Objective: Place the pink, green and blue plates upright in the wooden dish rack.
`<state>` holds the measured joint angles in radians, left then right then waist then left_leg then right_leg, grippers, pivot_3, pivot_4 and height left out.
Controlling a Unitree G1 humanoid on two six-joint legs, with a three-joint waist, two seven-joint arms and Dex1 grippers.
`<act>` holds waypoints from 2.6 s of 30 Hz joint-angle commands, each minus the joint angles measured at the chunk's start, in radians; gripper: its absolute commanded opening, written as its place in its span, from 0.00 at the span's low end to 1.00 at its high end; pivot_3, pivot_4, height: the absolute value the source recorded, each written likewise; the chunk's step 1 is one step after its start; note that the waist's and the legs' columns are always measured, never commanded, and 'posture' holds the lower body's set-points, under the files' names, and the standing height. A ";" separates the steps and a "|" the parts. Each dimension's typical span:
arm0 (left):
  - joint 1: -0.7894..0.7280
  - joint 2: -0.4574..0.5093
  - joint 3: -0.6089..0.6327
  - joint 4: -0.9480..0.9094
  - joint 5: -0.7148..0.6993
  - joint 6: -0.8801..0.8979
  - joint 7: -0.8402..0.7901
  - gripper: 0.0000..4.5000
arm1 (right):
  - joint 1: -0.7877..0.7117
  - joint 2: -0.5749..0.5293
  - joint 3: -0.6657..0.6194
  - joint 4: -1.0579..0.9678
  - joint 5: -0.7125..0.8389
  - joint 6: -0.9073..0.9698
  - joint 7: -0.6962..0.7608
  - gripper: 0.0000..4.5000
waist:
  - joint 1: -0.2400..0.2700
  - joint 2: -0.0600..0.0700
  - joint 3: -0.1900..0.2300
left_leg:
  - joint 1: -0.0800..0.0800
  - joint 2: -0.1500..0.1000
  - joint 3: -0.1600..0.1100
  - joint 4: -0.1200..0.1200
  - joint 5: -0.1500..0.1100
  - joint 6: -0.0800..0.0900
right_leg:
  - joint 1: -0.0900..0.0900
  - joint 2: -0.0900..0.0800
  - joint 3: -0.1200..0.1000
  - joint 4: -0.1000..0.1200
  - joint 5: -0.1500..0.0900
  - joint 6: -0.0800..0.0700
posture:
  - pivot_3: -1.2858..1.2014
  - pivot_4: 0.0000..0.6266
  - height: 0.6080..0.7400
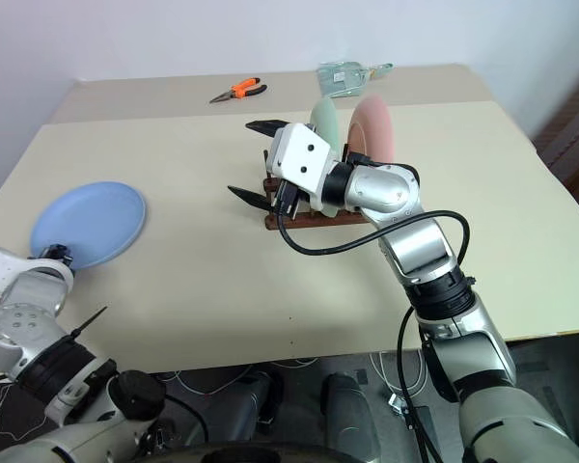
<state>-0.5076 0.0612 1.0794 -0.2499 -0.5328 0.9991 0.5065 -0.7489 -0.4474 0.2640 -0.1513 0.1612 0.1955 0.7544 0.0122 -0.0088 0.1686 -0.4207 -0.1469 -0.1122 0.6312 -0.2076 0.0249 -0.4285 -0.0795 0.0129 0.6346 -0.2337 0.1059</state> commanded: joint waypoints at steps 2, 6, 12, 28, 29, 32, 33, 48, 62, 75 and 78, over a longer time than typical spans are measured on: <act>-0.016 0.043 -0.025 0.018 -0.078 0.015 -0.025 0.14 | -0.008 0.010 -0.034 -0.018 -0.006 0.008 -0.011 1.00 | 0.002 -0.001 0.000 | 0.000 0.000 0.000 0.000 0.000 0.000 | 0.000 0.000 0.000 0.000 0.000 0.000 | 0.52 0.24 0.90; -0.015 0.125 -0.222 -0.015 -0.081 -0.056 -0.204 0.01 | -0.006 -0.001 -0.025 -0.020 -0.029 -0.005 -0.002 1.00 | 0.003 -0.006 0.001 | 0.000 0.000 0.000 0.000 0.000 0.000 | 0.000 0.000 0.000 0.000 0.000 -0.001 | 0.52 0.24 0.90; -0.112 0.234 -0.535 -0.099 -0.061 -0.136 -0.402 0.01 | -0.013 0.001 0.032 -0.025 -0.121 -0.126 0.023 1.00 | -0.001 -0.006 0.001 | 0.000 0.000 0.000 0.000 0.000 -0.001 | 0.000 0.000 0.000 0.000 0.001 -0.001 | 0.52 0.24 0.90; -0.280 0.277 -0.717 -0.146 -0.126 -0.092 -0.486 0.00 | -0.172 0.025 0.179 0.310 -0.623 -0.470 -0.203 0.60 | -0.022 -0.006 0.001 | 0.001 0.000 0.001 -0.003 0.002 -0.003 | -0.002 0.001 0.002 0.000 0.001 -0.001 | 0.52 0.24 0.90; -0.273 0.278 -0.715 -0.150 -0.129 -0.092 -0.489 0.00 | -0.172 0.026 0.180 0.316 -0.640 -0.477 -0.215 0.47 | -0.023 -0.006 0.001 | 0.001 0.000 0.001 -0.003 0.002 -0.003 | -0.002 0.001 0.002 0.001 0.001 -0.001 | 0.52 0.24 0.90; -0.249 0.277 -0.708 -0.153 -0.142 -0.086 -0.500 0.00 | -0.168 0.033 0.177 0.318 -0.672 -0.487 -0.239 0.14 | -0.023 -0.006 0.001 | 0.001 0.000 0.001 -0.003 0.002 -0.003 | -0.001 0.001 0.002 0.001 0.001 -0.002 | 0.52 0.24 0.90; -0.242 0.277 -0.707 -0.154 -0.149 -0.085 -0.508 0.00 | -0.167 0.035 0.176 0.318 -0.679 -0.489 -0.243 0.02 | -0.023 -0.006 0.001 | 0.001 0.000 0.001 -0.003 0.002 -0.003 | -0.002 0.001 0.002 0.001 0.001 -0.002 | 0.52 0.24 0.90; -0.041 0.427 -0.540 -0.036 0.065 -0.453 -0.444 0.66 | -0.129 0.083 0.034 0.255 -0.496 -0.497 -0.260 0.00 | -0.027 -0.006 0.001 | 0.002 0.001 0.003 -0.007 0.004 -0.003 | -0.004 0.003 0.006 0.002 0.001 -0.003 | 0.52 0.24 0.90; 0.463 0.330 -0.928 -0.112 0.174 -0.707 -0.823 0.66 | 0.073 0.341 -0.296 -0.262 0.766 0.464 -0.432 0.00 | -0.004 -0.004 0.002 | 0.006 0.001 0.000 -0.010 -0.002 0.004 | -0.002 0.002 0.006 -0.001 0.002 -0.005 | 0.52 0.24 0.90; 0.499 0.336 -0.997 -0.141 0.161 -0.666 -0.941 0.66 | 0.091 0.403 -0.372 -0.092 0.823 0.551 -0.632 0.00 | -0.008 -0.001 0.002 | 0.006 0.002 0.001 -0.014 -0.001 0.003 | -0.003 0.002 0.007 -0.001 0.001 -0.007 | 0.52 0.24 0.90; 0.501 0.331 -0.999 -0.149 0.159 -0.656 -0.948 0.66 | 0.066 0.410 -0.390 -0.032 0.817 0.565 -0.654 0.00 | -0.008 0.000 0.002 | 0.007 0.002 0.001 -0.014 -0.001 0.003 | -0.003 0.002 0.007 -0.001 0.001 -0.007 | 0.52 0.24 0.90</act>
<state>-0.0014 0.3912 0.0811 -0.3538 -0.3626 0.3442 -0.4355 -0.6418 -0.0457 -0.1076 -0.1724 0.9640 0.7611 0.1056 0.0039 -0.0093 0.1705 -0.4141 -0.1453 -0.1109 0.6169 -0.2086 0.0279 -0.4313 -0.0771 0.0196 0.6333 -0.2325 0.0993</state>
